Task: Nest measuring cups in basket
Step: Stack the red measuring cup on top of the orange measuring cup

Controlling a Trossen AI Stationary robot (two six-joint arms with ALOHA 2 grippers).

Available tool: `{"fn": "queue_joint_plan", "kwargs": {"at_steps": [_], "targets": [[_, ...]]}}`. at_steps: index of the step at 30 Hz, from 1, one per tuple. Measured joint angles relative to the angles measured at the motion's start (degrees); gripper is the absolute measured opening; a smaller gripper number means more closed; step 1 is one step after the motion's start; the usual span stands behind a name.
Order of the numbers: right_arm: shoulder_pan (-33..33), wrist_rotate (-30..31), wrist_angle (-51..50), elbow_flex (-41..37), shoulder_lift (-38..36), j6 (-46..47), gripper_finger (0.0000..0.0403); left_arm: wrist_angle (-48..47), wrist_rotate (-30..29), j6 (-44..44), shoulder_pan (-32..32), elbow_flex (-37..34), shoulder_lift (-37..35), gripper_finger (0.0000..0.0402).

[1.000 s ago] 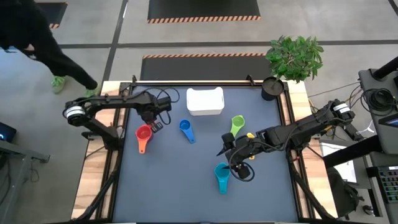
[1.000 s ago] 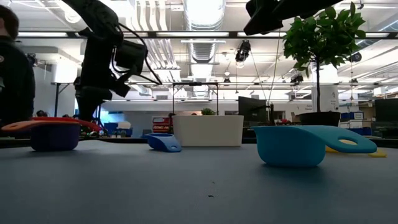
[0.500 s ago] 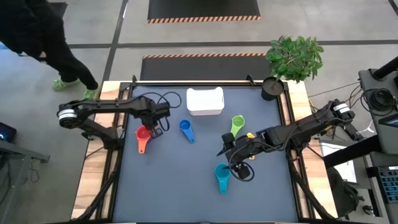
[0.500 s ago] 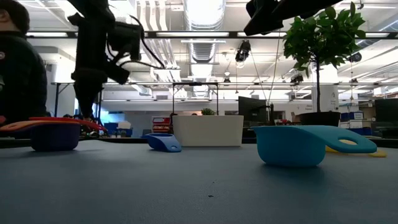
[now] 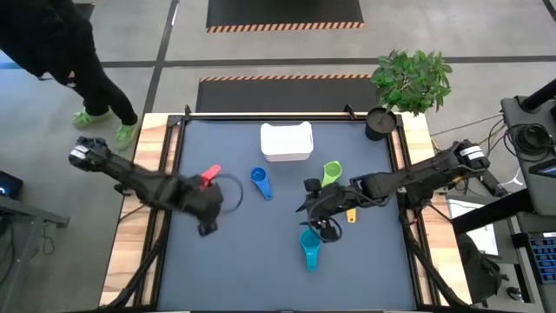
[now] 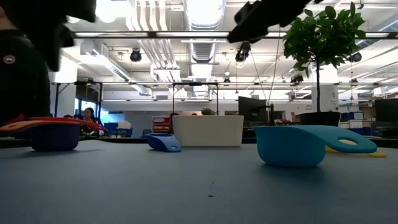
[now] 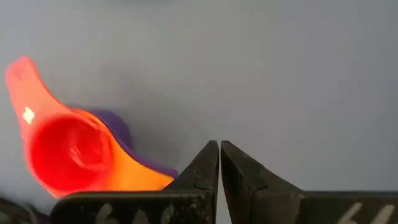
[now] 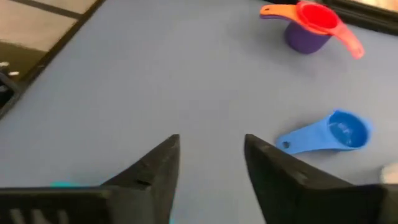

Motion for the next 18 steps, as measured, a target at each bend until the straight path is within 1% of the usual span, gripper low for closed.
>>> {"fn": "queue_joint_plan", "kwargs": {"at_steps": [3, 5, 9, 11, 14, 18], "targets": [[-1.9, 0.1, 0.1, 3.4, 2.9, -2.0, 0.0116, -0.6, -0.2, -9.2, -7.3, -0.8, 1.0, 0.0], [-3.2, 0.1, 0.0, 6.6, 5.5, -3.7, 0.0087, -2.5, -1.5, -14.7, -11.0, -0.9, 1.9, 0.0], [-5.8, -0.1, -1.2, 14.5, 11.6, -8.2, 0.0037, -9.8, -2.2, -23.5, -15.5, -0.9, 3.4, 0.0], [-7.1, 0.0, -3.3, 19.3, 15.2, -10.6, 0.0018, -13.0, -2.1, -25.6, -17.1, -0.9, 4.1, 0.0], [-9.1, -0.1, -6.6, 27.0, 20.8, -12.7, 0.001, -14.5, -2.1, -25.8, -18.6, -1.3, 5.1, 0.0], [-11.8, -1.3, -10.2, 36.6, 27.7, -15.3, 0.0009, -14.6, -3.1, -25.8, -18.7, -3.8, 5.7, 0.0]]}}
